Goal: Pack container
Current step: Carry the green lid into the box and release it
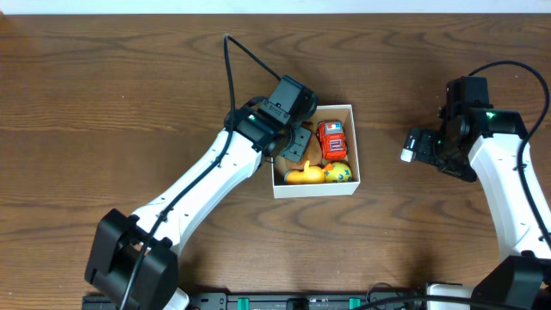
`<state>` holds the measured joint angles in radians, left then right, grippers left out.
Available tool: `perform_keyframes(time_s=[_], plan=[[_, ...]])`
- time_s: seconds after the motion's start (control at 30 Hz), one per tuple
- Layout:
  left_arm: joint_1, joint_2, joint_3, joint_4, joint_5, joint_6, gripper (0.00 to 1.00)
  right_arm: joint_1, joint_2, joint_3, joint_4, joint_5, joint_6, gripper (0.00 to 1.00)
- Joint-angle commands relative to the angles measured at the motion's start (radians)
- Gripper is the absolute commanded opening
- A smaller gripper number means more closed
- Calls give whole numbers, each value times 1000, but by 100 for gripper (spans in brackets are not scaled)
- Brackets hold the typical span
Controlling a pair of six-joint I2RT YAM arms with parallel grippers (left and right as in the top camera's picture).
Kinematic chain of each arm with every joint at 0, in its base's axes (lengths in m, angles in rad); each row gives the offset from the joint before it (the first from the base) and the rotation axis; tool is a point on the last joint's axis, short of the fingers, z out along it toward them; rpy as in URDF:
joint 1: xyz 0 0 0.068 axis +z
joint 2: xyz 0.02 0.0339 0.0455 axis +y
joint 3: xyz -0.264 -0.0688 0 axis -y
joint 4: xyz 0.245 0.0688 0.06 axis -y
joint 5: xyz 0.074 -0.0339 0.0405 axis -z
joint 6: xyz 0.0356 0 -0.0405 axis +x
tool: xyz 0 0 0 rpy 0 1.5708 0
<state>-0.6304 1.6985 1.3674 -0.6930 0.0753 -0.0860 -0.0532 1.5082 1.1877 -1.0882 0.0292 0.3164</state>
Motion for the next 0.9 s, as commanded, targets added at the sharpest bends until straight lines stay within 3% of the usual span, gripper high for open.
perform_keyframes(time_s=[0.0,0.13,0.37,0.5,0.87], plan=[[5,-11,-2,-1,-8,7,71,-5,2,-5,-1,0,-19,99],[8,-22,-2,-2,-8,7,84,-5,2,-5,-1,0,-19,99],[8,-48,-2,-24,-9,7,86,-5,2,-5,-1,0,-19,99],[20,-91,-2,-85,-114,-35,97,-5,2,-5,5,5,-23,99],[280,-289,-2,-84,-166,-71,98,30,-18,127,123,49,-111,99]])
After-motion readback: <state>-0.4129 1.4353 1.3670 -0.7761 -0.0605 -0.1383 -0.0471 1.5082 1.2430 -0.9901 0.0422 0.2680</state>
